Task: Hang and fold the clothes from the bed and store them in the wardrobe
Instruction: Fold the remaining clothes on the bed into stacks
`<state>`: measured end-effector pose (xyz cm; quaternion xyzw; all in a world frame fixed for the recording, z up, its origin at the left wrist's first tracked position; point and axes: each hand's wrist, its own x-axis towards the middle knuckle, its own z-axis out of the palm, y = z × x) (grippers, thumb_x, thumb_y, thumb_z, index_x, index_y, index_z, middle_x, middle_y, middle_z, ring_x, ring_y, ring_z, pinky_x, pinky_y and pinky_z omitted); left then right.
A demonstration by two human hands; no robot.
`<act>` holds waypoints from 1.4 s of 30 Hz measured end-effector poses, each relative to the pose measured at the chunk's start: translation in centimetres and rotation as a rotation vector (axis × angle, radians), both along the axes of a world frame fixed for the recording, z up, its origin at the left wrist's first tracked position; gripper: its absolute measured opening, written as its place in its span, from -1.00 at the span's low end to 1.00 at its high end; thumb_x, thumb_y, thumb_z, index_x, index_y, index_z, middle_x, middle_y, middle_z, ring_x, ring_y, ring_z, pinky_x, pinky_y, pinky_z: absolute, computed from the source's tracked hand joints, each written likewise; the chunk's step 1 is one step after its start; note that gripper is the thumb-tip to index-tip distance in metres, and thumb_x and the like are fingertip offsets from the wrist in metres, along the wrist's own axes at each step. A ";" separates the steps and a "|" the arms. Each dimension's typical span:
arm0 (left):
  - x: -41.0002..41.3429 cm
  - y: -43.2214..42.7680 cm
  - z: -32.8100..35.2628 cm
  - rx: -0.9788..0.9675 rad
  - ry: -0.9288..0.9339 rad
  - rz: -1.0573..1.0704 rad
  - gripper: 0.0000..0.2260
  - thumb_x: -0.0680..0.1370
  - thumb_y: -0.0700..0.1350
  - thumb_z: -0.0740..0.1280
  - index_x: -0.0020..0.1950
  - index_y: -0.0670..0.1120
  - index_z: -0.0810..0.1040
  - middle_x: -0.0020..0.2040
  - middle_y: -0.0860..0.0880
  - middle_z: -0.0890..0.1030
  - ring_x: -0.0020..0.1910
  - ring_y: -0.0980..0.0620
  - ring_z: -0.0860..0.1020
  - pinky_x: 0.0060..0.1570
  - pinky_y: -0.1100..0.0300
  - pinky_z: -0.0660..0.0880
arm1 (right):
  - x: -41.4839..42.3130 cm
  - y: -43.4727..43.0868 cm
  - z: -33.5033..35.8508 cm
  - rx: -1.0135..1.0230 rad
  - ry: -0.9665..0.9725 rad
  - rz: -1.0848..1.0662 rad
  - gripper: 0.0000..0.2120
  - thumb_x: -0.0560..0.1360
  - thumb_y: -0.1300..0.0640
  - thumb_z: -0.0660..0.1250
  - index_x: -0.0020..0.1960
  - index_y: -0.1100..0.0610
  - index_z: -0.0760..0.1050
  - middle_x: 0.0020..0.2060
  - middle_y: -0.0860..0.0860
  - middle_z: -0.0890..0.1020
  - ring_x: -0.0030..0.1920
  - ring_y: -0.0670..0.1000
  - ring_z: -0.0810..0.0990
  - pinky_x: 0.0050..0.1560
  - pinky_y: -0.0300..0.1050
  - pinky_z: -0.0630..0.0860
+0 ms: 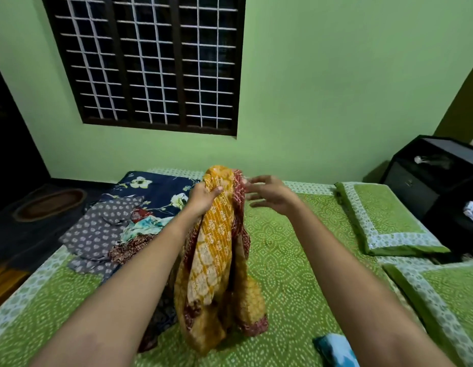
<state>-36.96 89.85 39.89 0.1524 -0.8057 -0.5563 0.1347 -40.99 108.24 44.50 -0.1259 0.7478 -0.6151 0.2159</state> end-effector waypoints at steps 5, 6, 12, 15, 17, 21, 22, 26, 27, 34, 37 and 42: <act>-2.0 -0.3 2.5 0.165 0.044 0.047 -0.73 0.45 0.06 0.40 -0.08 -0.15 0.55 -0.03 -0.17 0.63 -0.03 -0.15 0.60 0.11 -0.09 0.50 | 1.2 -1.7 -3.2 0.257 0.074 0.215 -0.46 0.37 0.02 0.49 0.27 0.12 0.40 0.09 0.04 0.59 0.05 0.01 0.58 -0.18 -0.17 0.51; -1.8 0.0 3.4 0.249 0.079 0.046 -0.81 0.49 0.01 0.38 -0.14 -0.12 0.54 -0.05 -0.17 0.63 -0.04 -0.13 0.60 0.10 -0.06 0.50 | 1.1 -2.3 -3.5 0.213 0.101 0.185 -0.58 0.42 0.05 0.46 0.20 0.15 0.45 0.02 0.04 0.61 -0.05 -0.02 0.59 -0.28 -0.23 0.47; 1.0 -0.1 3.7 0.459 0.155 -0.076 -0.71 0.52 0.03 0.32 0.15 -0.12 0.52 0.09 -0.12 0.61 0.03 -0.02 0.58 0.10 0.10 0.50 | -0.1 -3.6 -1.4 -0.118 0.118 -0.177 -0.82 0.55 0.14 0.29 -0.02 0.27 0.54 -0.30 0.06 0.56 -0.39 -0.05 0.47 -0.44 -0.29 0.28; 2.5 -0.9 1.3 0.242 0.187 0.006 -0.58 0.48 0.15 0.32 0.22 -0.08 0.44 0.11 -0.09 0.55 0.06 -0.01 0.52 0.07 0.14 0.46 | -1.4 -3.6 -0.5 -0.213 0.020 -0.301 -0.82 0.54 0.18 0.31 -0.23 0.17 0.49 -0.41 -0.01 0.55 -0.48 -0.11 0.49 -0.46 -0.29 0.36; 3.7 -0.9 0.2 0.115 0.318 0.141 -0.49 0.37 0.30 0.36 0.12 -0.05 0.43 -0.04 -0.04 0.51 -0.09 0.03 0.49 -0.12 0.22 0.44 | -2.5 -3.7 -0.3 -0.225 -0.048 -0.453 -0.77 0.50 0.20 0.37 -0.31 0.16 0.44 -0.39 0.05 0.51 -0.41 -0.02 0.45 -0.36 -0.13 0.36; 5.4 0.1 -0.4 -0.092 0.341 0.038 -0.34 0.19 0.47 0.32 0.00 -0.02 0.38 -0.16 0.03 0.44 -0.24 0.11 0.42 -0.31 0.35 0.39 | -3.1 -4.1 -0.3 -0.343 -0.206 -0.670 -0.86 0.46 0.33 0.38 -0.20 0.25 0.42 -0.22 0.11 0.54 -0.20 0.06 0.55 -0.16 -0.08 0.52; 5.5 0.6 -0.6 -0.188 0.266 -0.042 -0.36 0.19 0.43 0.34 0.03 -0.01 0.37 -0.13 0.03 0.44 -0.20 0.09 0.44 -0.27 0.33 0.42 | -2.9 -4.1 -0.2 -0.399 -0.241 -0.681 -0.89 0.47 0.36 0.35 -0.15 0.28 0.41 -0.21 0.11 0.54 -0.18 0.06 0.56 -0.11 -0.08 0.55; 4.8 1.6 -2.5 -0.348 -0.002 -0.159 -0.28 0.27 0.22 0.49 0.31 0.06 0.27 0.21 -0.02 0.47 0.18 -0.02 0.45 0.16 0.01 0.45 | -2.1 -4.3 0.2 -0.497 -0.304 -0.666 -0.87 0.49 0.36 0.32 0.03 0.33 0.45 -0.19 0.07 0.51 -0.20 0.00 0.52 -0.19 -0.17 0.53; 4.5 1.6 -2.8 -0.313 0.003 -0.133 -0.34 0.35 0.10 0.49 0.35 0.00 0.28 0.24 -0.07 0.49 0.19 -0.04 0.47 0.17 0.02 0.44 | -2.0 -4.1 0.3 -0.502 -0.300 -0.663 -0.87 0.49 0.35 0.32 0.03 0.33 0.46 -0.18 0.06 0.49 -0.18 0.00 0.50 -0.16 -0.17 0.52; 3.0 -0.9 1.0 -0.192 0.109 0.047 -0.79 0.57 -0.10 0.28 0.01 -0.24 0.57 -0.26 -0.08 0.50 -0.28 0.04 0.40 -0.36 0.16 0.31 | -1.4 -2.1 2.0 -0.314 -0.141 -0.378 -0.95 0.56 0.35 0.20 -0.01 0.26 0.42 -0.18 0.13 0.49 -0.21 0.00 0.51 -0.25 -0.16 0.46; 2.1 -1.0 2.9 -0.199 0.179 0.033 -0.79 0.58 -0.04 0.25 -0.24 -0.05 0.47 -0.30 -0.04 0.45 -0.30 0.05 0.39 -0.32 0.16 0.27 | -0.4 -1.5 2.1 0.134 0.141 -0.102 -0.51 0.45 0.26 0.41 0.34 0.27 0.36 0.21 0.18 0.49 0.16 0.12 0.51 0.10 -0.05 0.51; 1.1 -0.7 5.7 -0.184 0.209 0.014 -0.72 0.56 0.01 0.27 -0.26 -0.14 0.47 -0.36 -0.09 0.43 -0.36 0.05 0.35 -0.34 0.19 0.23 | 2.6 -2.6 2.6 0.317 0.342 0.214 -0.45 0.33 0.03 0.53 0.24 0.20 0.49 0.12 0.07 0.58 0.08 0.05 0.56 -0.13 -0.11 0.58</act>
